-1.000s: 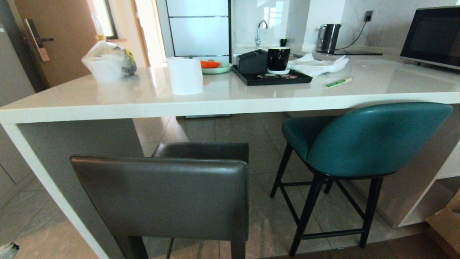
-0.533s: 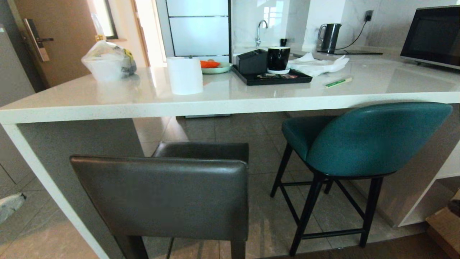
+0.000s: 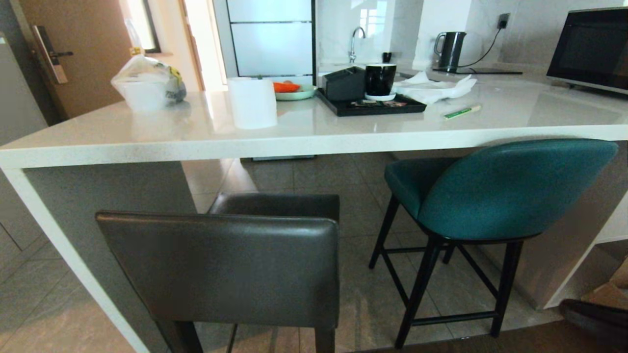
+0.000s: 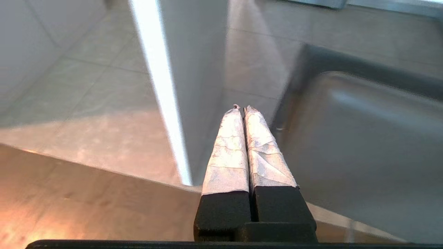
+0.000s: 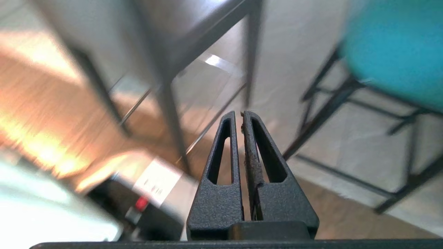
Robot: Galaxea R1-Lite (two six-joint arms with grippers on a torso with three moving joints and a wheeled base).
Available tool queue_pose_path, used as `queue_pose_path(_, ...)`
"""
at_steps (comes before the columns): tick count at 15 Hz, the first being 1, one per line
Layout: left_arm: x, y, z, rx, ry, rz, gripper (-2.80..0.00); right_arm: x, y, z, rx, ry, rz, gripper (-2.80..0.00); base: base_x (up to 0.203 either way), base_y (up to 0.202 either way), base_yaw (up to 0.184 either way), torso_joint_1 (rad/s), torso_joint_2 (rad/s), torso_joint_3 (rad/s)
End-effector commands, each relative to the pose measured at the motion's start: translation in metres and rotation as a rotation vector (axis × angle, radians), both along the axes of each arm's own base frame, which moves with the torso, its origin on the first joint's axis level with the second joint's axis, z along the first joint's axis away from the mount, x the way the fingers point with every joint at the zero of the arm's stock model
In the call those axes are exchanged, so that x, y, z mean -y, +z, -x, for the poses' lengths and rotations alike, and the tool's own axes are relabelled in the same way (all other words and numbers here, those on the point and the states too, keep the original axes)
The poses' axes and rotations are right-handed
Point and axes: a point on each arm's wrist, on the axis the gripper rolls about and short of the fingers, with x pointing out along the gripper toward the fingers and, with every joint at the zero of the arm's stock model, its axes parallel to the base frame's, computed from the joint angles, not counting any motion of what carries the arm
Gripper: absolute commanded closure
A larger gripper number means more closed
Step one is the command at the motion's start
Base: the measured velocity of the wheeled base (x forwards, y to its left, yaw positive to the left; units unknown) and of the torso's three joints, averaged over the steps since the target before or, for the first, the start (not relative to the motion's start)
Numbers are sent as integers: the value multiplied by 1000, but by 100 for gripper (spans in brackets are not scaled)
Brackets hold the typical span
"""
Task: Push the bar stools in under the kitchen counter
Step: Pull the gray chair out from under the dining table
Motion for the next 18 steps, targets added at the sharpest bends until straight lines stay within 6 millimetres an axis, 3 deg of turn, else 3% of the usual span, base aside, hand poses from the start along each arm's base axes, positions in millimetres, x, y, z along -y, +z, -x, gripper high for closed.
queue_pose_path(1,-21,-11,0,-4,-85,48,0,-7,-12,-8,-80,59,24,0,0,0,0,0,0,0)
queue_pose_path(3,-49,-26,-6,5,-229,85,0,-16,-13,-22,-116,89,31,0,0,0,0,0,0,0)
queue_pose_path(5,-59,-37,-17,-9,-319,100,0,-30,-9,-43,-97,60,38,0,0,0,0,0,0,0)
queue_pose_path(9,-45,-51,-32,-32,-492,126,0,-48,-1,-63,-24,-6,46,0,0,0,0,0,0,0)
queue_pose_path(12,-38,-65,-41,-77,-568,183,0,-61,-12,-71,-91,26,58,0,0,0,0,0,0,0)
queue_pose_path(14,-43,-78,-50,-120,-590,205,0,-77,-25,-69,-163,80,24,0,0,0,0,0,0,0)
queue_pose_path(18,-45,-84,-48,-131,-587,167,0,-91,-32,-81,-153,43,-18,0,0,0,0,0,0,0)
